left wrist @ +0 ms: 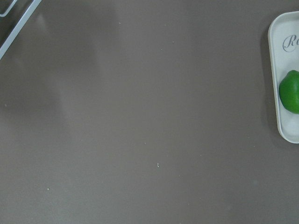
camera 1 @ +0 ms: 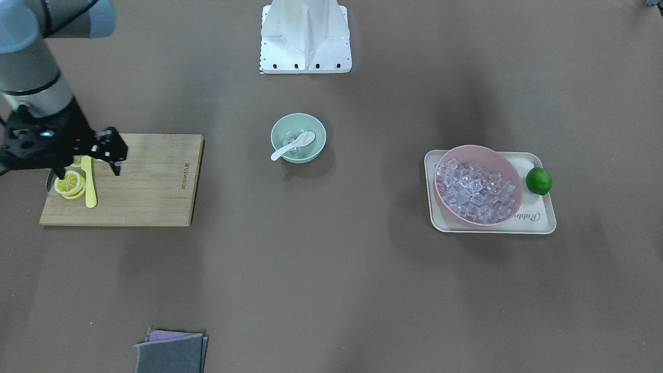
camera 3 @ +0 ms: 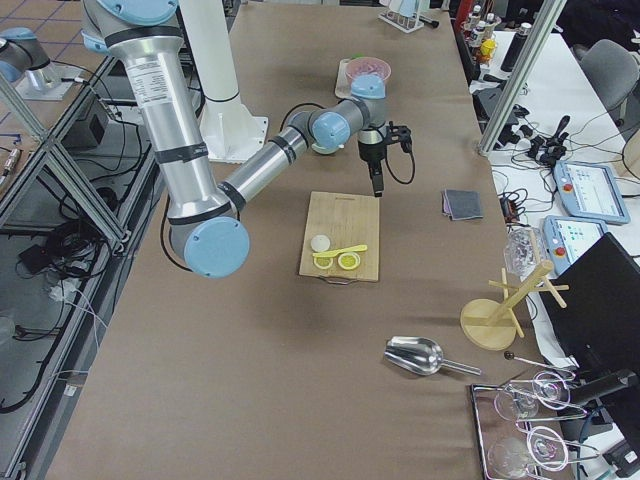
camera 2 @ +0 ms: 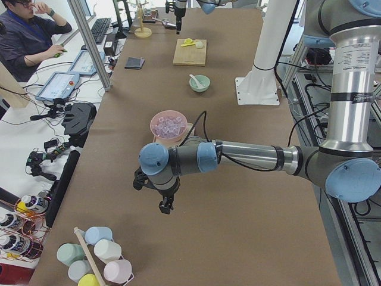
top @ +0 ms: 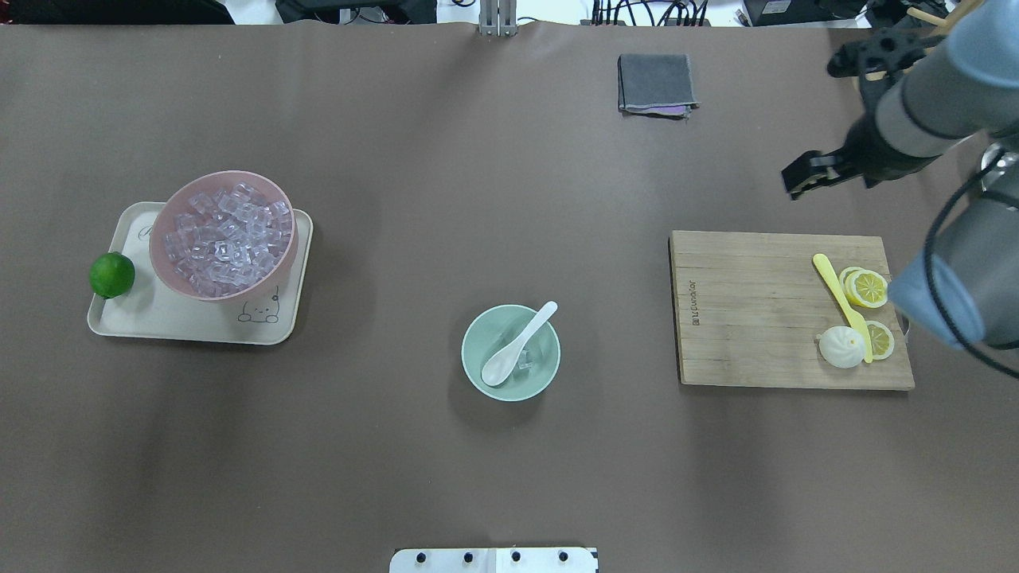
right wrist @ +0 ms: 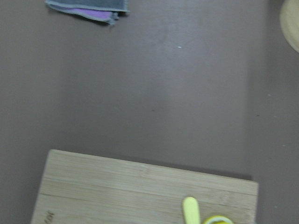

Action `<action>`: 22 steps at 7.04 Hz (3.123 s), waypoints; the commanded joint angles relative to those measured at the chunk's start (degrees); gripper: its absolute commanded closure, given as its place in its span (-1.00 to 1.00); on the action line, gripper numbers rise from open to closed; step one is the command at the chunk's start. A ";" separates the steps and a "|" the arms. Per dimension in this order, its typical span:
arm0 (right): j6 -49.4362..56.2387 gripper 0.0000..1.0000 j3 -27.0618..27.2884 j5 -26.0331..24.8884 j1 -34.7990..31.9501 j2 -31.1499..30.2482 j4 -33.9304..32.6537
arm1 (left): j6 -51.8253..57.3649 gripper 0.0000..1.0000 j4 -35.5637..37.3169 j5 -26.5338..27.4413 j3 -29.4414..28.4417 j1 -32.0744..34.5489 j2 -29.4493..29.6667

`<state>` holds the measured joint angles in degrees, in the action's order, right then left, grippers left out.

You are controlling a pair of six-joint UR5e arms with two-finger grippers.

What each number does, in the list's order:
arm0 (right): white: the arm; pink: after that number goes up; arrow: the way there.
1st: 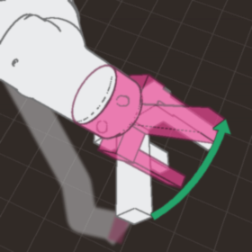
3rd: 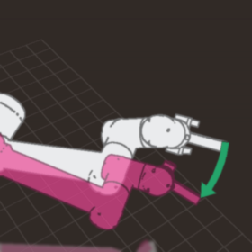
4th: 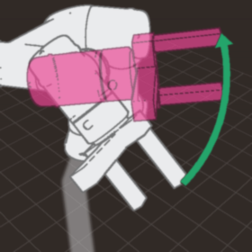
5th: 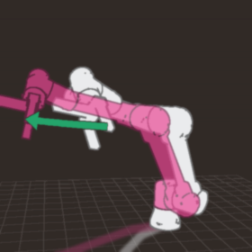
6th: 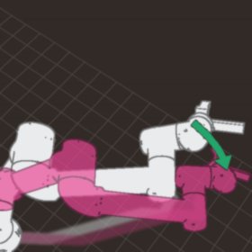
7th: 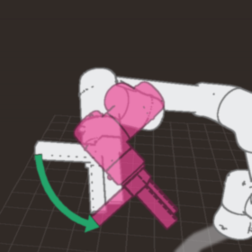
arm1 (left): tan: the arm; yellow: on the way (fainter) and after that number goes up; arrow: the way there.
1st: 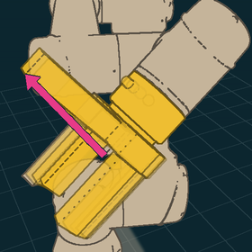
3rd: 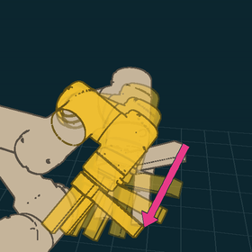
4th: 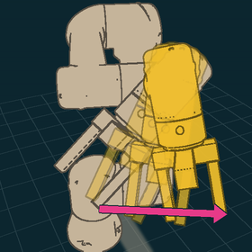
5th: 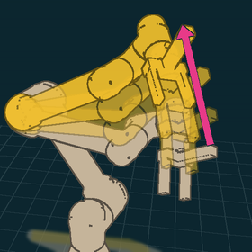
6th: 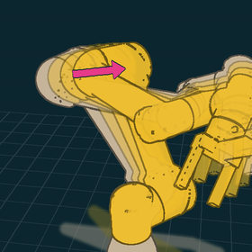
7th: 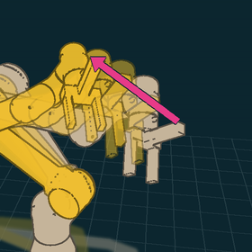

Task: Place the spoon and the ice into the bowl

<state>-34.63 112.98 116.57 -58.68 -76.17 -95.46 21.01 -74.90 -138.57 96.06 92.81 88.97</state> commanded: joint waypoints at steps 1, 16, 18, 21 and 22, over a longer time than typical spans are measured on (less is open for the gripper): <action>17.93 -1.00 -0.21 7.69 -12.37 -8.43 -0.08 | -0.35 -0.96 0.02 -0.03 0.10 0.09 -0.29; 47.64 -1.00 -7.95 14.65 -32.90 -24.29 0.01 | -4.88 -0.96 -0.07 1.45 1.24 2.02 -1.08; 47.64 -1.00 -7.86 14.74 -32.90 -24.46 0.01 | -12.63 -0.96 -3.64 1.63 0.63 2.02 -1.17; 47.64 -1.00 -7.86 14.91 -32.90 -24.46 0.01 | -18.98 -0.96 -13.67 3.04 0.19 2.02 -4.16; 47.64 -1.00 -7.86 15.00 -32.90 -24.46 0.01 | -18.90 -0.96 -13.69 3.13 0.27 2.02 -4.16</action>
<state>13.01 105.12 131.48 -91.58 -100.63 -95.45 2.77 -87.18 -135.58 96.34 94.81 85.12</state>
